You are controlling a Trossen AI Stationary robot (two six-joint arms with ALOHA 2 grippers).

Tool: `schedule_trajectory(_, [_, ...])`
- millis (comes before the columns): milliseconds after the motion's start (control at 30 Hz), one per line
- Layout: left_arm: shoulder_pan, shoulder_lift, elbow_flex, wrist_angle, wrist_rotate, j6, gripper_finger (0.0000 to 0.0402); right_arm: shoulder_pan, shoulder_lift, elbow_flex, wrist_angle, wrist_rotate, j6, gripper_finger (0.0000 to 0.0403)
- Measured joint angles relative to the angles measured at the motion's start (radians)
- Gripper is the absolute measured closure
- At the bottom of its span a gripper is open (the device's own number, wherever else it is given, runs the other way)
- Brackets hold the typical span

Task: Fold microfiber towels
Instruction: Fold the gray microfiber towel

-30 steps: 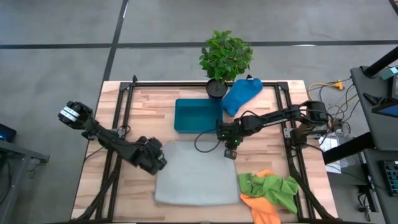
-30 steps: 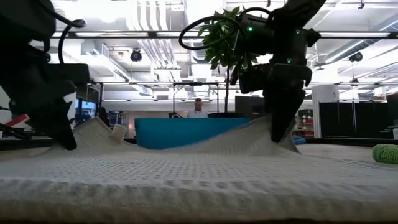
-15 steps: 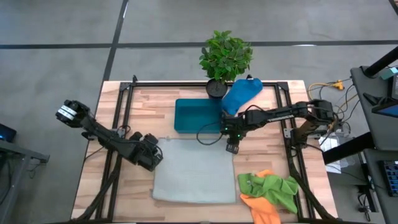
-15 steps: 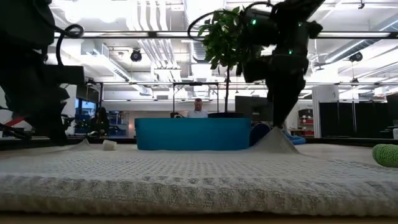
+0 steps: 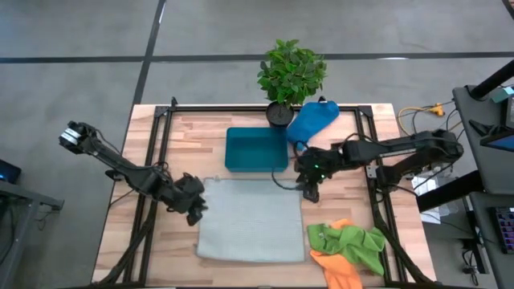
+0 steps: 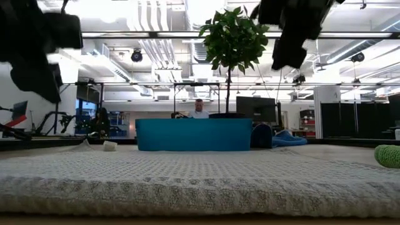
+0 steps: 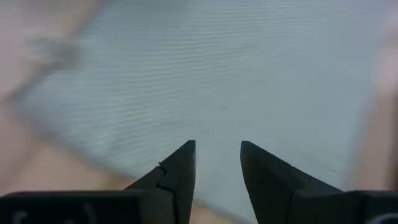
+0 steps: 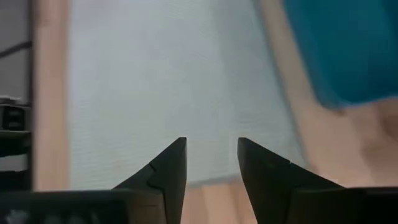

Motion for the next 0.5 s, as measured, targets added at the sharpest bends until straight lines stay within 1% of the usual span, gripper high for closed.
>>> schedule_trajectory(100, [-0.015, 0.018, 0.001, 0.094, 0.009, -0.006, 0.0288, 0.071, -0.022, -0.036, 0.083, 0.0, 0.025, 0.0272])
schedule_trajectory(233, [-0.061, 0.094, 0.015, 0.129, 0.029, -0.078, 0.0288, 0.167, -0.021, -0.093, 0.165, 0.0, 0.099, 0.0278])
schedule_trajectory(367, [-0.179, 0.213, 0.072, 0.135, 0.067, -0.101, 0.0288, 0.254, -0.006, -0.16, 0.189, 0.0, 0.18, 0.0284])
schedule_trajectory(500, [-0.319, 0.363, 0.192, 0.128, 0.069, -0.109, 0.0289, 0.335, -0.005, -0.222, 0.209, 0.0, 0.268, 0.0284])
